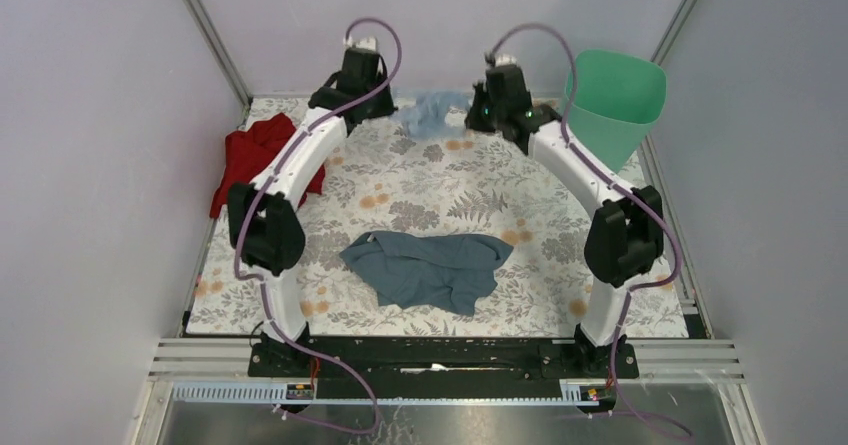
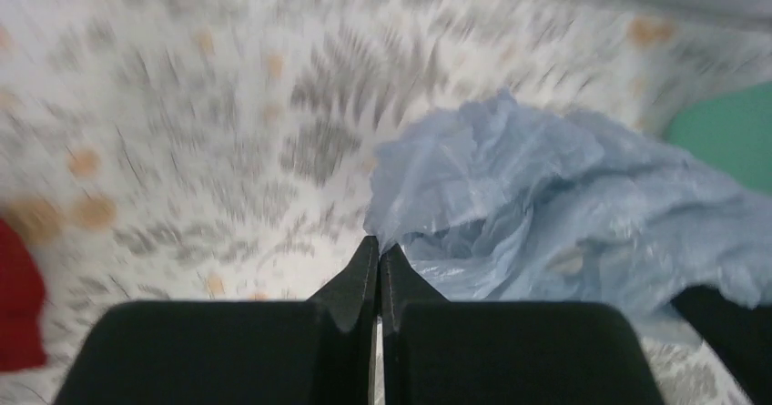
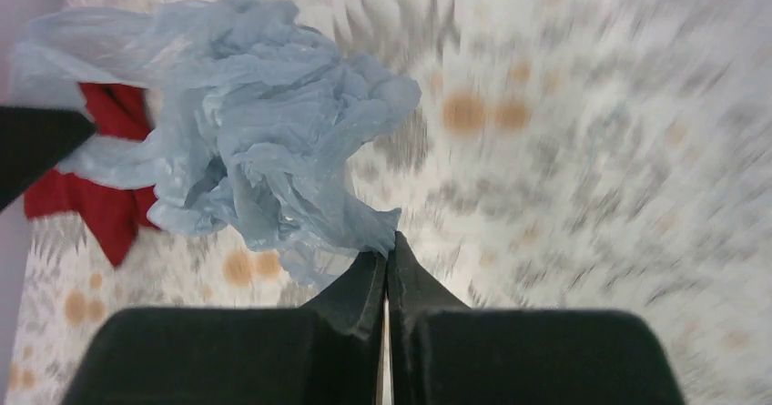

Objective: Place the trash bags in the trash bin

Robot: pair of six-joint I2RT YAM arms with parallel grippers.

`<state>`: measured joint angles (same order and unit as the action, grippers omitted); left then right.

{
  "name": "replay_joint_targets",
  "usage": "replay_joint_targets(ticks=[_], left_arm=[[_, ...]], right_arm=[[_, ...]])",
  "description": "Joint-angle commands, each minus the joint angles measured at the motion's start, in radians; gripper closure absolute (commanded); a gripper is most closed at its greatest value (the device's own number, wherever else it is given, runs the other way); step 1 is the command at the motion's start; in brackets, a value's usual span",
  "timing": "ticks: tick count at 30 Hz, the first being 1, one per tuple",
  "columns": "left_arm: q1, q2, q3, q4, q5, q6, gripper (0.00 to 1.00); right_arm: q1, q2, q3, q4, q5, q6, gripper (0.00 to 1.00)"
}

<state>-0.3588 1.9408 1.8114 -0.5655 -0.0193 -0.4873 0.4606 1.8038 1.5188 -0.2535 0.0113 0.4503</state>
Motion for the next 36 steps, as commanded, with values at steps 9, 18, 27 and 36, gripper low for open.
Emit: replay_joint_targets(ticks=[9, 18, 27, 36], left_arm=[[-0.037, -0.436, -0.468, 0.187, -0.183, -0.089, 1.0], [0.237, -0.598, -0.58, 0.27, 0.184, -0.061, 1.0], [0.276, -0.636, -0.582, 0.356, 0.405, -0.212, 1.0], [0.345, -0.511, -0.657, 0.22, 0.297, -0.135, 1.0]], right_arm=[[0.098, -0.233, -0.164, 0.199, 0.068, -0.258, 1.0], [0.008, -0.279, -0.319, 0.123, 0.186, -0.369, 1.0], [0.002, -0.33, -0.381, 0.137, 0.034, -0.277, 1.0], [-0.031, -0.281, -0.403, 0.047, -0.107, -0.199, 1.0]])
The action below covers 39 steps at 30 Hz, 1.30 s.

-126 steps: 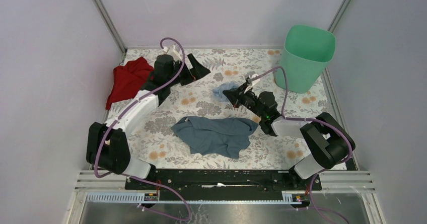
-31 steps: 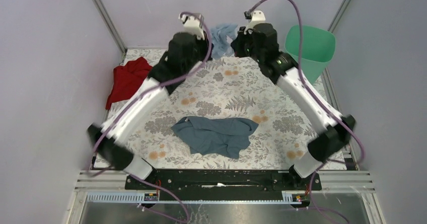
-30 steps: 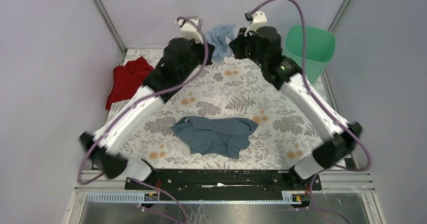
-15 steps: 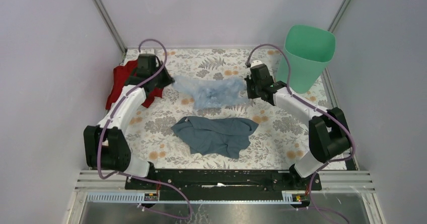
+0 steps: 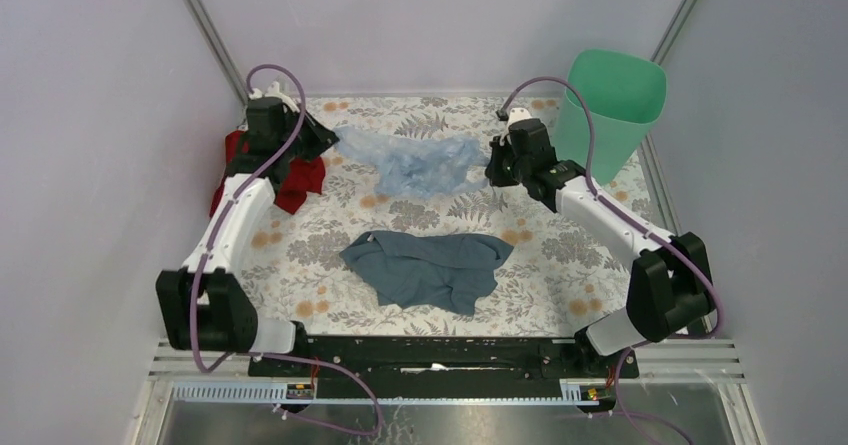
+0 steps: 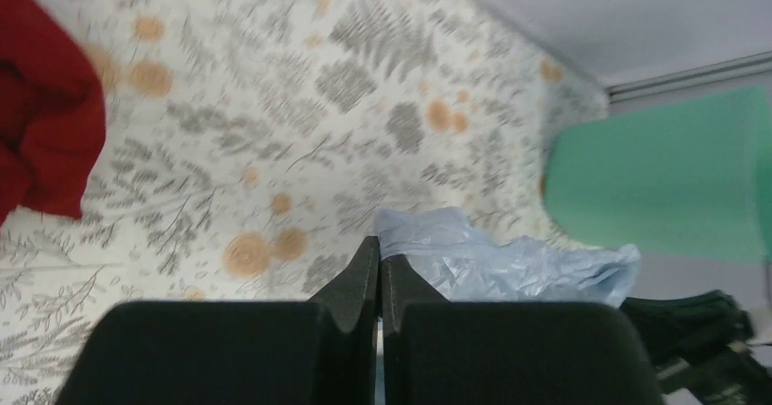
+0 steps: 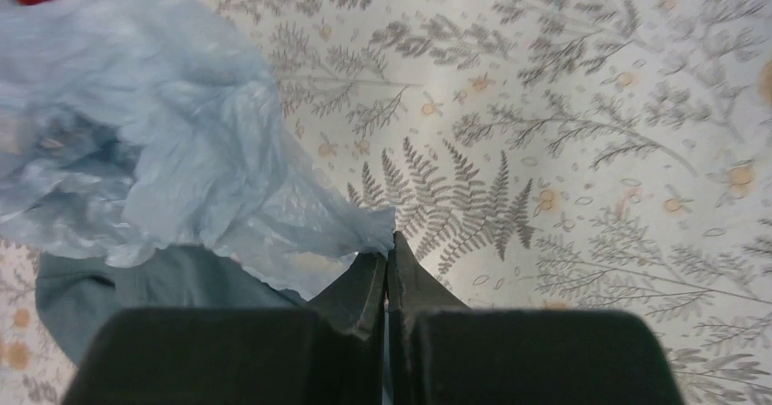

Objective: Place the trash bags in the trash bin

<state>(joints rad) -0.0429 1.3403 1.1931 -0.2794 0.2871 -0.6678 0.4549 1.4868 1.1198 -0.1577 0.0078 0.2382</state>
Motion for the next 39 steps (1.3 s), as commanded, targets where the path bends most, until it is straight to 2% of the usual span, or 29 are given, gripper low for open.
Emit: replay_joint_targets(ticks=[1, 5, 6, 9, 10, 12, 14, 16, 20, 23, 25, 27, 28, 30, 31, 34, 37, 39], left_arm=[[0.057, 0.09, -0.06, -0.055, 0.008, 0.048, 1.0], [0.197, -0.018, -0.178, 0.115, 0.201, 0.001, 1.0], [0.201, -0.029, -0.179, 0.146, 0.263, -0.014, 1.0], [0.174, -0.016, -0.17, 0.299, 0.508, -0.121, 1.0], [0.168, -0.024, -0.174, 0.349, 0.545, -0.16, 1.0], [0.169, -0.058, -0.176, 0.371, 0.539, -0.184, 1.0], [0.169, -0.08, -0.132, 0.246, 0.474, -0.128, 1.0], [0.161, -0.097, -0.119, 0.2, 0.459, -0.112, 1.0], [0.117, -0.126, -0.189, 0.194, 0.389, -0.118, 1.0], [0.107, -0.106, -0.229, 0.09, 0.282, -0.1, 0.99], [0.109, -0.075, -0.248, 0.088, 0.302, -0.075, 0.93], [0.108, -0.056, -0.267, 0.094, 0.324, -0.056, 0.8], [0.108, -0.054, -0.273, 0.094, 0.332, -0.044, 0.71], [0.109, -0.063, -0.289, 0.092, 0.34, -0.02, 0.45], [0.108, -0.079, -0.297, 0.092, 0.338, -0.004, 0.37], [0.1, -0.138, -0.312, 0.091, 0.318, 0.057, 0.19], [0.07, -0.154, -0.293, 0.046, 0.259, 0.123, 0.08], [0.036, -0.15, -0.284, 0.02, 0.202, 0.153, 0.06]], right_arm=[[-0.039, 0.026, -0.004, -0.062, -0.089, -0.007, 1.0], [-0.08, -0.073, -0.07, -0.029, 0.163, -0.102, 1.0], [-0.08, -0.1, -0.086, 0.004, 0.115, -0.11, 1.0], [-0.073, -0.164, -0.146, 0.189, -0.276, -0.127, 0.94], [-0.061, -0.175, -0.156, 0.237, -0.345, -0.135, 0.93], [-0.049, -0.19, -0.166, 0.282, -0.326, -0.129, 0.95], [-0.048, -0.191, -0.147, 0.256, -0.233, -0.091, 1.0], [-0.048, -0.171, -0.096, 0.181, -0.187, -0.018, 1.0], [-0.048, -0.113, -0.034, 0.089, -0.336, 0.121, 1.0], [-0.05, -0.076, -0.031, 0.045, -0.366, 0.176, 1.0], [-0.05, -0.059, -0.031, 0.02, -0.398, 0.162, 1.0], [-0.05, -0.059, -0.03, -0.013, -0.385, 0.144, 1.0], [-0.053, -0.057, -0.024, -0.046, -0.334, 0.134, 1.0], [-0.06, -0.043, -0.009, -0.111, -0.259, 0.114, 1.0], [-0.066, -0.031, 0.001, -0.143, -0.233, 0.101, 1.0], [-0.076, 0.009, 0.03, -0.221, -0.188, 0.061, 1.0], [-0.079, 0.017, 0.032, -0.227, -0.182, 0.036, 1.0], [-0.083, 0.017, 0.031, -0.219, -0.179, 0.033, 1.0]])
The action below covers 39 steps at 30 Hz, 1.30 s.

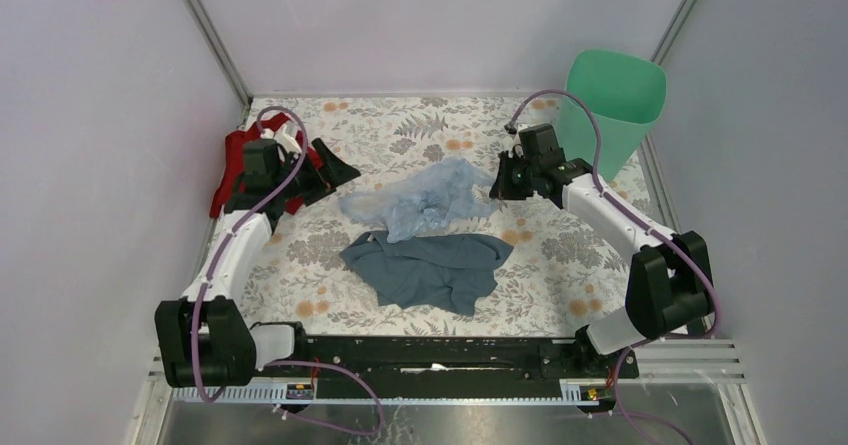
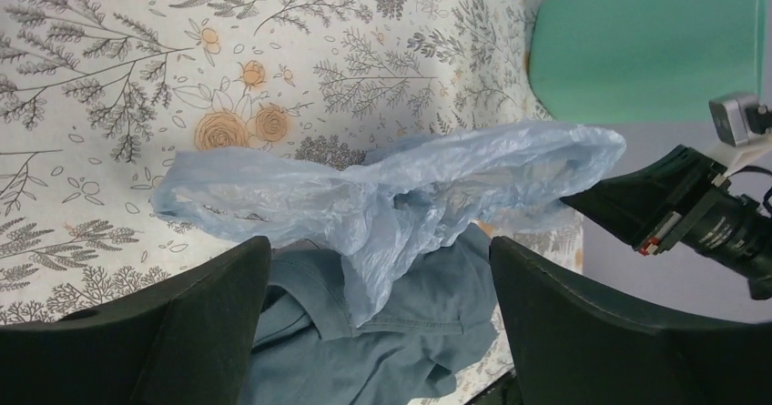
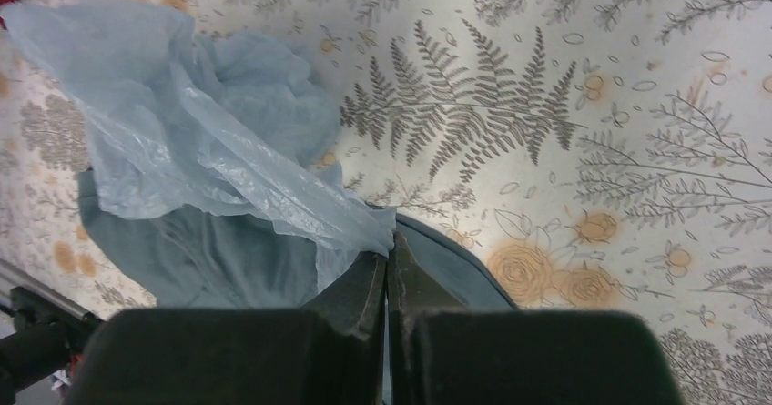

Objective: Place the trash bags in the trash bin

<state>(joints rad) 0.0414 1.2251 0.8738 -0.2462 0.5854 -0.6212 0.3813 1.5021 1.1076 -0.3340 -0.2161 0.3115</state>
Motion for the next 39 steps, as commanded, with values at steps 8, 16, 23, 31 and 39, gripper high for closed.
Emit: replay_joint_targets(ticks=[8, 16, 23, 31, 39], left_arm=[[-0.079, 0.022, -0.071, 0.032, -0.204, 0.072, 0.09], [-0.043, 0.079, -0.175, 0.173, -0.191, -0.095, 0.46], [-0.044, 0.161, -0.26, 0.323, -0.168, -0.191, 0.47], [-0.055, 0.256, -0.303, 0.475, -0.143, -0.243, 0.48], [-0.109, 0.417, -0.242, 0.571, -0.187, -0.286, 0.4]], right_arm=[[-0.039, 0.027, 0.061, -0.034, 0.035, -0.05, 1.0], [-0.08, 0.039, 0.052, -0.008, -0.008, -0.044, 1.0], [-0.083, 0.046, 0.048, 0.006, -0.026, -0.046, 1.0], [-0.082, 0.039, 0.04, 0.025, -0.05, -0.042, 1.0], [-0.082, 0.044, 0.031, 0.048, -0.086, -0.032, 1.0]])
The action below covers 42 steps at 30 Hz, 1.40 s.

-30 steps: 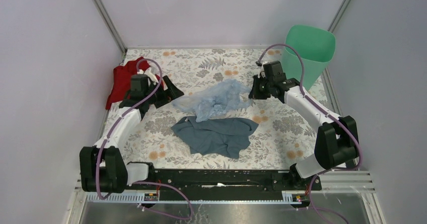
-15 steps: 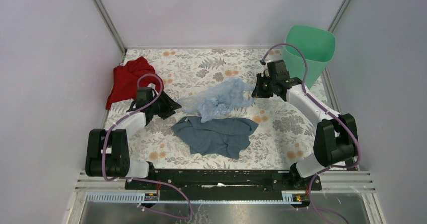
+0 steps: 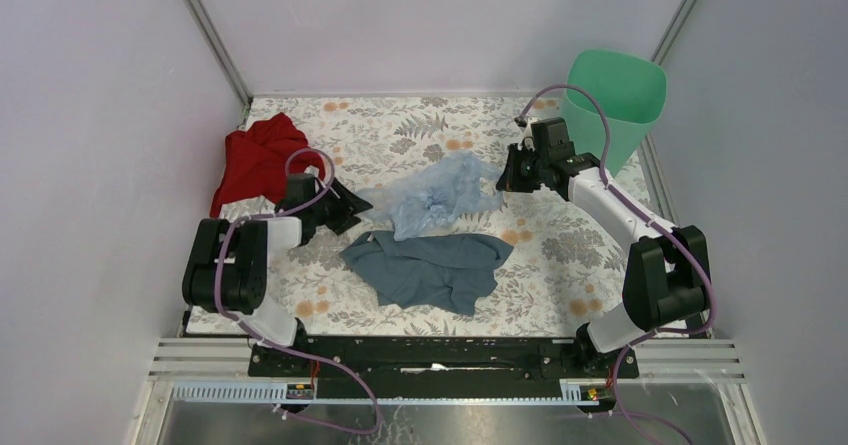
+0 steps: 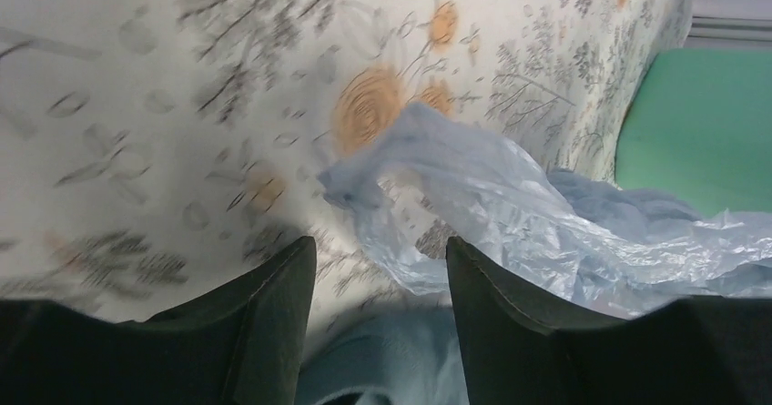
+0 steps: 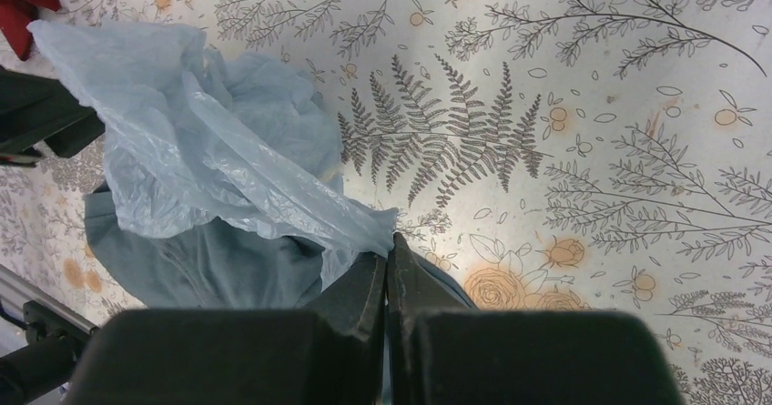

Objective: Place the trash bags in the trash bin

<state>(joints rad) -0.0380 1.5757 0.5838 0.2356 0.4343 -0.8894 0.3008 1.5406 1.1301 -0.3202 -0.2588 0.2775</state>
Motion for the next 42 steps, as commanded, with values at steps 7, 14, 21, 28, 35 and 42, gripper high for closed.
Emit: replay_joint_targets(ticks=[7, 14, 21, 28, 35, 42], left_arm=[[-0.03, 0.04, 0.208, -0.088, -0.16, 0.081, 1.0], [-0.033, -0.302, 0.342, -0.534, -0.377, 0.285, 1.0], [-0.034, -0.439, 0.457, -0.848, -0.313, 0.445, 1.0], [-0.04, -0.362, 0.498, -0.729, -0.161, 0.297, 1.0], [-0.04, 0.236, 0.983, -0.821, -0.015, 0.178, 1.0], [-0.269, 0.108, 1.717, -0.854, -0.307, 0.335, 1.0]], right_arm=[[-0.002, -0.034, 0.015, 0.019, -0.052, 0.009, 1.0], [-0.004, -0.128, 0.133, -0.153, 0.13, -0.009, 1.0], [-0.014, -0.15, 0.245, -0.291, 0.2, -0.048, 1.0], [-0.015, -0.051, 0.206, -0.145, -0.035, 0.044, 1.0], [-0.014, 0.356, 0.582, -0.219, -0.104, 0.084, 1.0], [0.112, 0.467, 1.703, -0.56, 0.086, -0.057, 1.0]])
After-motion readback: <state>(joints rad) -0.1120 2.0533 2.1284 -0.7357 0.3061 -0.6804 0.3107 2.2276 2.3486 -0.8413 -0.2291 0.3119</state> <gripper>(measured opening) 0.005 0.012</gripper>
